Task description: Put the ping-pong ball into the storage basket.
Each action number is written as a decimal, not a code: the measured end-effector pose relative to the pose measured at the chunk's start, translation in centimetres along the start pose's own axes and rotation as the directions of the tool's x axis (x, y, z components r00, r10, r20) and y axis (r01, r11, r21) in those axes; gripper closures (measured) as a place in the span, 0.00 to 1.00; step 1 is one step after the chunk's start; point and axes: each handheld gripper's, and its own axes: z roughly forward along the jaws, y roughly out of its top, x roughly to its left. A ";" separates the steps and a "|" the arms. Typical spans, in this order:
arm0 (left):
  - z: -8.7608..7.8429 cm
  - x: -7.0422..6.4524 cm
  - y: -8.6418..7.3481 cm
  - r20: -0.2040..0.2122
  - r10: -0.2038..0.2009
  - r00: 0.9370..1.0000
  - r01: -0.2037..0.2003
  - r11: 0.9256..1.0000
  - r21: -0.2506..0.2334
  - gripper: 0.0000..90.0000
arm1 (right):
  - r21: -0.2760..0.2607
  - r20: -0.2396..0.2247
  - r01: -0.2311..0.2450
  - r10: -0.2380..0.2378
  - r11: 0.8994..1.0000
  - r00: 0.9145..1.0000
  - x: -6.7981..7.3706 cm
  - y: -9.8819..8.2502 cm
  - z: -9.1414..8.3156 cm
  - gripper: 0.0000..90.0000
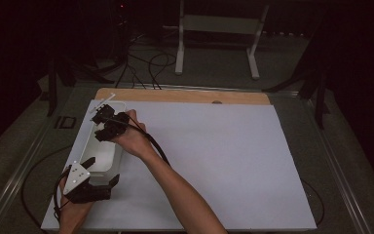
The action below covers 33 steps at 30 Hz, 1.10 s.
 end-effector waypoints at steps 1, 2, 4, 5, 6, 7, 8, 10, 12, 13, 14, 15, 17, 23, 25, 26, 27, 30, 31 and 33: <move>0.0 0.0 0.0 0.000 0.000 1.000 0.000 1.000 0.000 0.00 | -0.004 0.003 -0.011 0.011 1.000 1.000 -0.1 0.0 0.0 0.46; 0.0 0.0 0.0 0.000 0.000 1.000 0.000 1.000 0.000 0.00 | -0.009 -0.006 -0.023 0.023 1.000 1.000 -0.2 0.0 0.0 0.36; 0.0 0.0 0.0 0.000 0.001 1.000 -0.001 1.000 0.000 0.00 | -0.013 -0.025 -0.043 0.043 0.999 0.999 -0.4 0.0 0.1 0.22; 0.0 0.0 0.0 0.000 0.001 1.000 -0.001 1.000 0.001 0.00 | -0.012 -0.006 -0.065 0.064 0.998 0.998 -0.5 -0.1 0.1 0.10; 0.0 0.0 0.0 0.001 0.001 1.000 -0.001 1.000 0.002 0.00 | -0.010 -0.006 -0.067 0.067 0.998 0.998 -0.6 -0.1 0.1 0.10; 0.0 0.0 0.0 0.001 0.002 1.000 -0.002 1.000 0.002 0.00 | -0.007 -0.010 -0.064 0.064 0.998 0.998 -0.6 -0.2 0.1 0.09; 0.0 0.0 0.0 0.001 0.002 1.000 -0.002 1.000 0.001 0.00 | -0.004 -0.009 -0.063 0.063 0.998 0.998 -0.6 -0.2 0.1 0.09; 0.0 0.0 0.0 0.000 0.002 1.000 -0.002 1.000 0.003 0.00 | -0.005 0.000 -0.059 0.059 0.998 0.998 -0.6 -0.3 0.0 0.09; 0.0 0.0 0.0 0.000 0.002 1.000 -0.002 1.000 0.001 0.00 | -0.001 -0.003 -0.059 0.059 0.998 0.998 -0.6 -0.3 0.0 0.09; 0.0 0.0 0.0 0.000 0.002 1.000 -0.002 1.000 0.001 0.00 | -0.001 -0.004 -0.057 0.057 0.998 0.998 -0.5 -0.3 0.0 0.09; 0.0 0.0 0.0 0.000 0.002 1.000 -0.002 1.000 0.002 0.00 | 0.000 -0.008 -0.058 0.058 0.998 0.998 -0.5 -0.3 0.0 0.09; 0.0 0.0 0.0 0.000 0.002 1.000 -0.002 1.000 0.002 0.00 | 0.002 -0.012 -0.059 0.059 0.998 0.998 -0.5 -0.3 0.0 0.09; 0.0 0.0 0.0 0.000 0.003 1.000 -0.003 1.000 0.003 0.00 | 0.003 -0.013 -0.047 0.047 0.999 0.999 -0.5 -0.3 -0.1 0.09; 0.1 0.0 0.0 0.000 0.004 1.000 -0.004 1.000 0.004 0.00 | -0.002 -0.029 -0.037 0.037 0.999 0.999 -0.4 -0.4 -0.4 0.09; 0.1 0.0 0.0 0.000 0.004 1.000 -0.004 1.000 0.004 0.00 | -0.006 -0.027 -0.033 0.033 0.999 0.999 -0.5 -0.4 -0.5 0.09; 0.1 0.0 0.0 -0.001 0.005 1.000 -0.005 1.000 0.004 0.00 | -0.006 -0.028 -0.033 0.033 0.999 0.999 -0.5 -0.4 -0.5 0.09; 0.1 0.0 0.0 -0.001 0.004 1.000 -0.004 1.000 0.004 0.00 | -0.006 -0.028 -0.035 0.034 0.999 0.999 -0.4 -0.4 -0.6 0.09; 0.1 0.0 0.0 -0.001 0.005 1.000 -0.005 1.000 0.004 0.00 | -0.003 -0.031 -0.024 0.024 1.000 0.999 -0.5 -0.5 -0.7 0.09; 0.1 0.0 0.0 -0.001 0.006 1.000 -0.006 1.000 0.004 0.00 | -0.002 -0.031 -0.022 0.021 1.000 0.999 -0.4 -0.5 -0.7 0.09; 0.1 0.0 0.0 -0.001 0.007 1.000 -0.007 1.000 0.006 0.00 | -0.001 -0.032 -0.019 0.019 1.000 0.999 -0.4 -0.5 -0.7 0.09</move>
